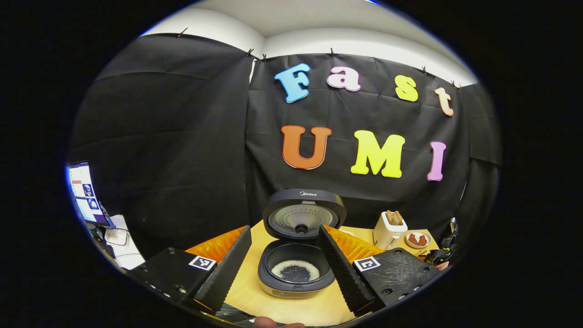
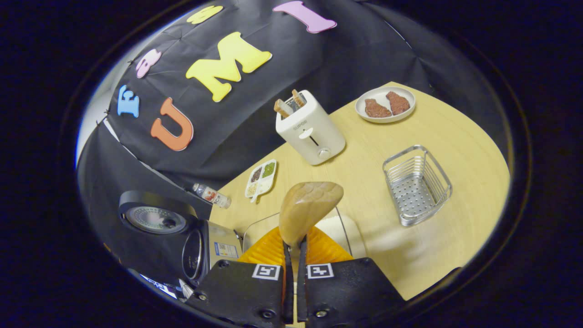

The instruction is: Close the left gripper, press the button to open the rice cooker; take a wooden spoon from the chopstick holder with the right hand, scoop a spoonful of rice and pour it into the rice cooker, then put the wooden spoon back into the chopstick holder.

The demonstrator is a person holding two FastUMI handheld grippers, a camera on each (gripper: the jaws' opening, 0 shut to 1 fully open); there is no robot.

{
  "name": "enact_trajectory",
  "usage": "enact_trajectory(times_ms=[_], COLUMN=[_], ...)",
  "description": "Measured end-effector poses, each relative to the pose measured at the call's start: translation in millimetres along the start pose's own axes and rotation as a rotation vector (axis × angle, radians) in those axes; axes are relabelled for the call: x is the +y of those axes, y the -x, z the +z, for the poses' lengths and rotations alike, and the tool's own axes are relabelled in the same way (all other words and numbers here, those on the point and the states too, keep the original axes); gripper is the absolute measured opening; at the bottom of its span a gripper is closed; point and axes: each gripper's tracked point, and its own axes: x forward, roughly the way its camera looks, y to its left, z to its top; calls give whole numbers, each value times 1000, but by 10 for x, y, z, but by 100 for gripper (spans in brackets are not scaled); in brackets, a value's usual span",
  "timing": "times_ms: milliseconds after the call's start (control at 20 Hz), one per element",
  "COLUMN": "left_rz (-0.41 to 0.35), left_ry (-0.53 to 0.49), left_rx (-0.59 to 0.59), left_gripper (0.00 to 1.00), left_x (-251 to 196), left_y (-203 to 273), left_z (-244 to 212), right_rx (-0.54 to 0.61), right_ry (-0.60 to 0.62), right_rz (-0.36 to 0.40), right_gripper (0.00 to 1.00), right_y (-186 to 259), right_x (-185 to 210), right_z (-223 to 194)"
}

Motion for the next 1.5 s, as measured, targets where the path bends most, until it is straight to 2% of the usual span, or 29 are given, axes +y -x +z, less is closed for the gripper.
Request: enact_trajectory(times_ms=[250, 450, 650, 900, 1150, 1200, 1250, 1300, 1350, 1500], left_rz=[-6, 15, 50, 100, 142, 149, 156, 161, 165, 171], left_ry=[14, 9, -20, -14, -24, -25, -26, -29, -27, -6], left_rx=[-12, -16, -22, -21, -11, -7, -4, -2, 1, 5], left_gripper=[94, 95, 95, 95, 95, 95, 95, 95, 94, 95], left_x=[-76, 4, 203, 536, 886, 949, 1018, 1076, 1132, 1275], left_y=[-27, 31, 136, 273, 376, 388, 390, 381, 370, 346], left_z=[37, 17, -6, -66, -152, -182, -202, -211, -224, -259], right_rx=[-42, -55, -18, 72, 131, 132, 131, 133, 134, 130], right_ry=[-105, -171, -171, -128, 6, 45, 88, 130, 166, 259], right_rz=[99, 199, 291, 377, 399, 387, 371, 355, 334, 282], right_gripper=[8, 8, 8, 8, 8, 5, 8, 5, 8, 8], right_y=[244, 381, 345, 101, -202, -257, -312, -369, -421, -535], right_x=[127, 463, 1072, 2009, 2734, 2799, 2852, 2889, 2902, 2925], right_z=[356, 527, 487, 107, -331, -399, -461, -543, -612, -756])
